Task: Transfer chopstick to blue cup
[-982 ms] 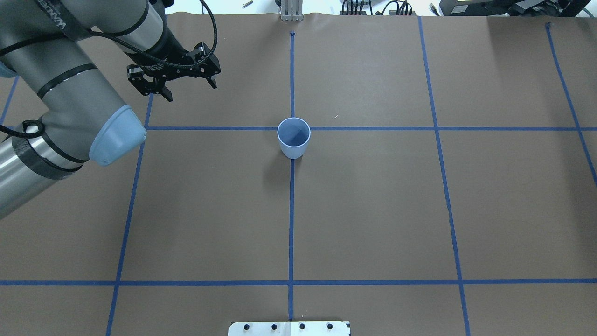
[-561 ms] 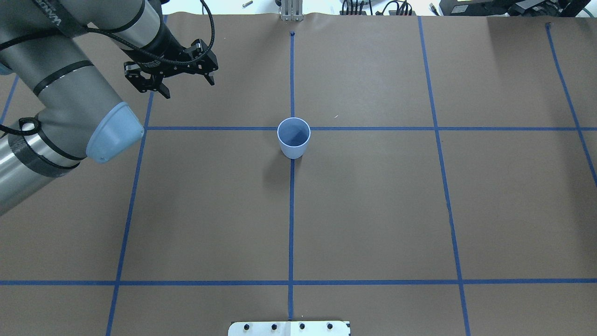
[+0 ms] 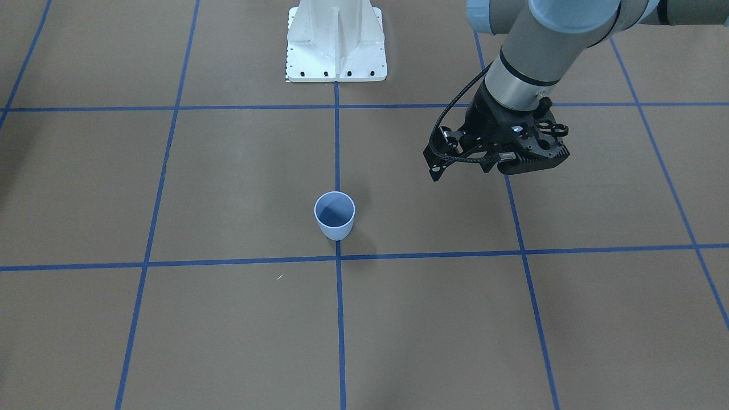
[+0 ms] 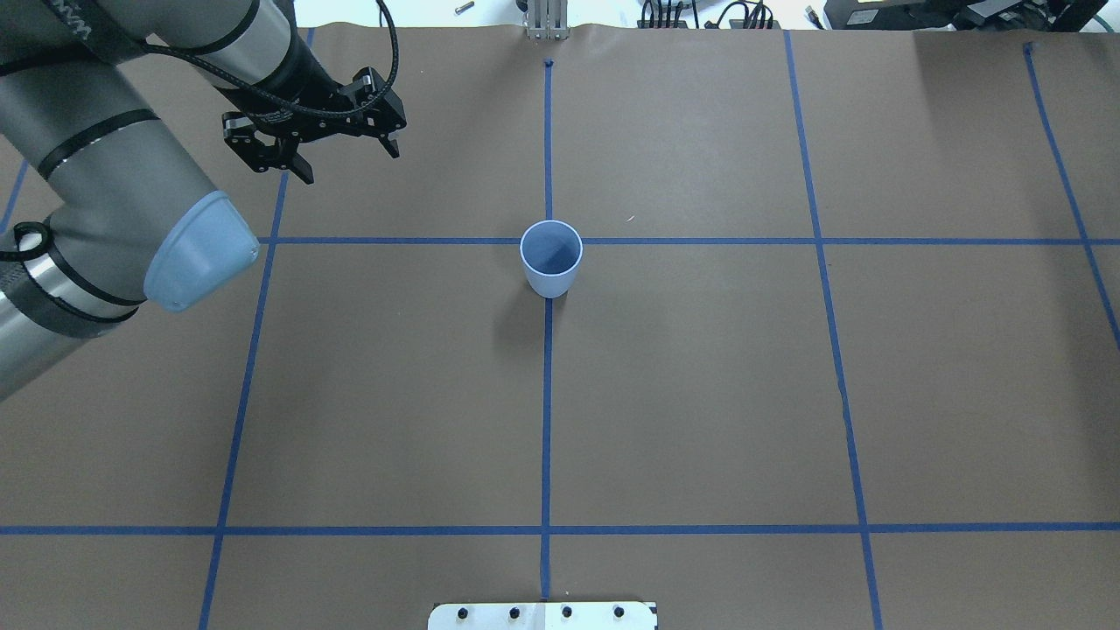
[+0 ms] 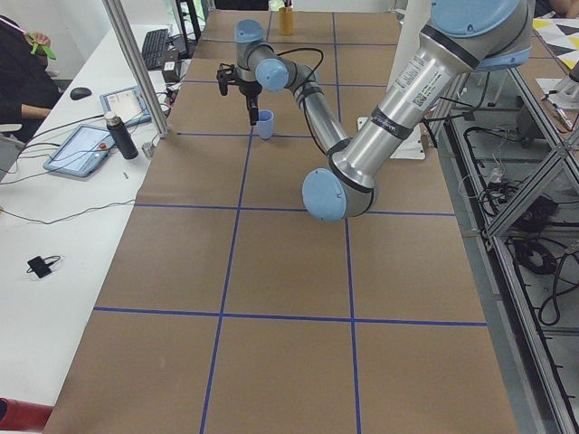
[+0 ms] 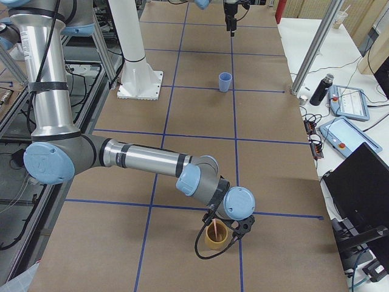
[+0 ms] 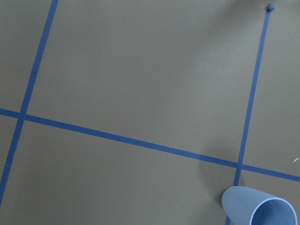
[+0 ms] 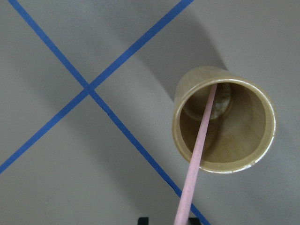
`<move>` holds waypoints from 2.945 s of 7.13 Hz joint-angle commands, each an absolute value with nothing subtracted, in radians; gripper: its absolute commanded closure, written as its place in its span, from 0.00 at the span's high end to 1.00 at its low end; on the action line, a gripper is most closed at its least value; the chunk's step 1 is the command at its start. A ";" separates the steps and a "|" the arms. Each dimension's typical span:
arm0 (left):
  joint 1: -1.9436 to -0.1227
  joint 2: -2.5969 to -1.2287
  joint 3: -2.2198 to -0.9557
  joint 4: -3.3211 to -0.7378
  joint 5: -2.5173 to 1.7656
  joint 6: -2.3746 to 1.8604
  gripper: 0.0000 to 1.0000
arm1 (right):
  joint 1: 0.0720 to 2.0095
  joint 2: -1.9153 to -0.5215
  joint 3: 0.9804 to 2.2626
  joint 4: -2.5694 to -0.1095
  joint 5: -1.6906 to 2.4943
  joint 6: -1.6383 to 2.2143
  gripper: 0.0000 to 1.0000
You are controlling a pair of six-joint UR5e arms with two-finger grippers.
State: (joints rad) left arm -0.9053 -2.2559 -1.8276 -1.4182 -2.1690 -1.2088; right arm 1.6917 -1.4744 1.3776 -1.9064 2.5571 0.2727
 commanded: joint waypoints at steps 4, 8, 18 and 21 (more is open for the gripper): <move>-0.904 -2.263 -1.828 -1.413 -2.168 -1.210 0.99 | 1.709 -1.512 1.404 -1.905 2.554 0.270 0.29; -0.904 -2.266 -1.835 -1.413 -2.168 -1.210 0.99 | 1.773 -1.585 1.463 -1.905 2.545 0.270 0.19; -0.907 -2.252 -1.853 -1.413 -2.171 -1.210 0.99 | 1.867 -1.603 1.786 -2.176 2.474 0.270 0.00; -0.905 -2.217 -1.867 -1.413 -2.172 -1.209 0.99 | 1.893 -1.574 1.994 -2.406 2.413 0.270 0.00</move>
